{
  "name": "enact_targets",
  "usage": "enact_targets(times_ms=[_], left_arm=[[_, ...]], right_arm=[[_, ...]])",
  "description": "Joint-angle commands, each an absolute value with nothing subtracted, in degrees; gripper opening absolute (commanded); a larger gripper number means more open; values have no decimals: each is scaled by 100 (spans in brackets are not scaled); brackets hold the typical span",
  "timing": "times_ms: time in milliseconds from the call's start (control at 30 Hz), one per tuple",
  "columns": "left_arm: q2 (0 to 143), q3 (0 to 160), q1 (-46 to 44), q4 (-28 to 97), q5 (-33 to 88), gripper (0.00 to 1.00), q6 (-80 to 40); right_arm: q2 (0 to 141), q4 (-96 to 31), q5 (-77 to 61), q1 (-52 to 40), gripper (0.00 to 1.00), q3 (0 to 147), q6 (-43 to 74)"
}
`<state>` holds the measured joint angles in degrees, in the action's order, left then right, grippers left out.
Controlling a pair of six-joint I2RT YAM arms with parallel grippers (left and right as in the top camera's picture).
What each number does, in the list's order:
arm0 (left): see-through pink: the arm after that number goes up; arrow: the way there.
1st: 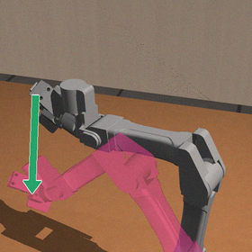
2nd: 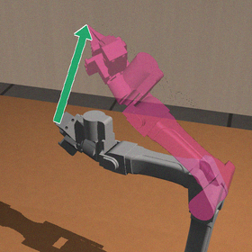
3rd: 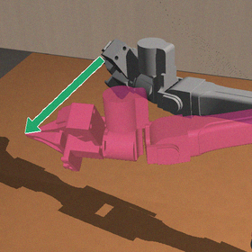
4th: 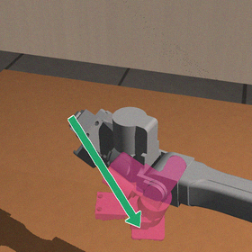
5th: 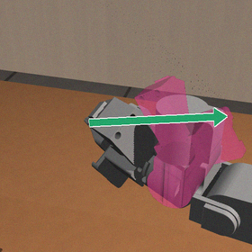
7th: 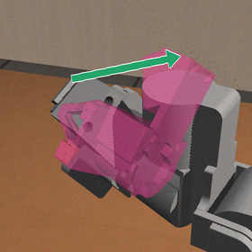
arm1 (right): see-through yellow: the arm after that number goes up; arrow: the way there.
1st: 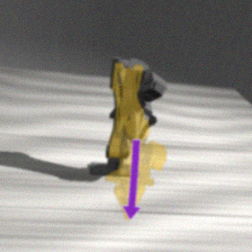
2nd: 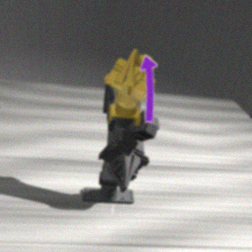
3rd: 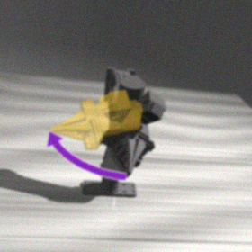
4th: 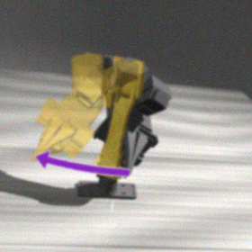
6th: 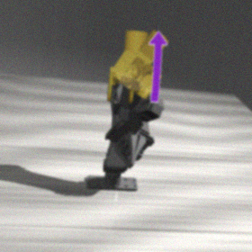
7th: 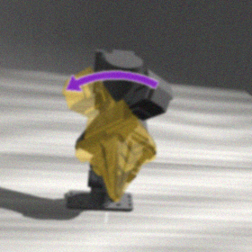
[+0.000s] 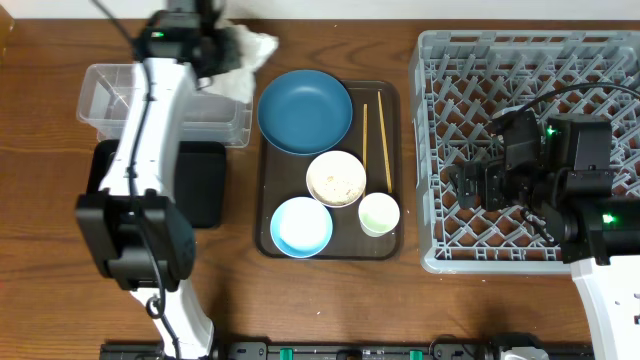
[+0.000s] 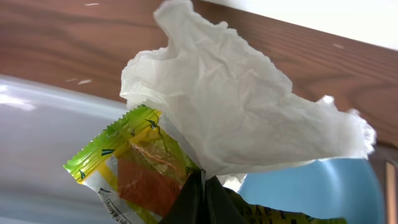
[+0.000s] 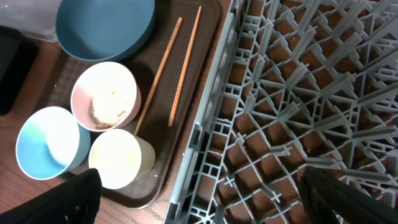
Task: Sort waste into correct bins and load items into the dishwasher rack
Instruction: 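Drop wrapper and tissue into clear plastic bin with left gripper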
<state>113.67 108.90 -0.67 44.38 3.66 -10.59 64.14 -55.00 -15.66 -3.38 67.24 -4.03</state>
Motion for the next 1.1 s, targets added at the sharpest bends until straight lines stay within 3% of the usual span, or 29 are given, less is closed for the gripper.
enact_targets(times_ms=[0, 333, 367, 467, 567, 833, 1067], left_arm=[[11277, 10822, 266, 4499, 336, 6, -1129], [11428, 10143, 786, 4519, 331, 7, -1127], [11448, 10116, 805, 4519, 331, 12, -1125], [11476, 10103, 840, 4521, 333, 44, -1125], [11450, 10106, 843, 4497, 336, 56, -1125], [11128, 10119, 827, 4635, 364, 58, -1111], [10512, 10121, 519, 5140, 1870, 58, -248]], right_arm=[[6442, -5494, -1612, -281, 99, 6847, -434], [6442, -5505, -1614, -281, 99, 6847, -434], [6442, -5507, -1614, -281, 99, 6847, -434], [6442, -5509, -1614, -281, 99, 6847, -434], [6442, -5511, -1614, -281, 99, 6847, -434], [6442, -5505, -1614, -281, 99, 6847, -434], [6442, -5487, -1614, -281, 99, 6847, -434]])
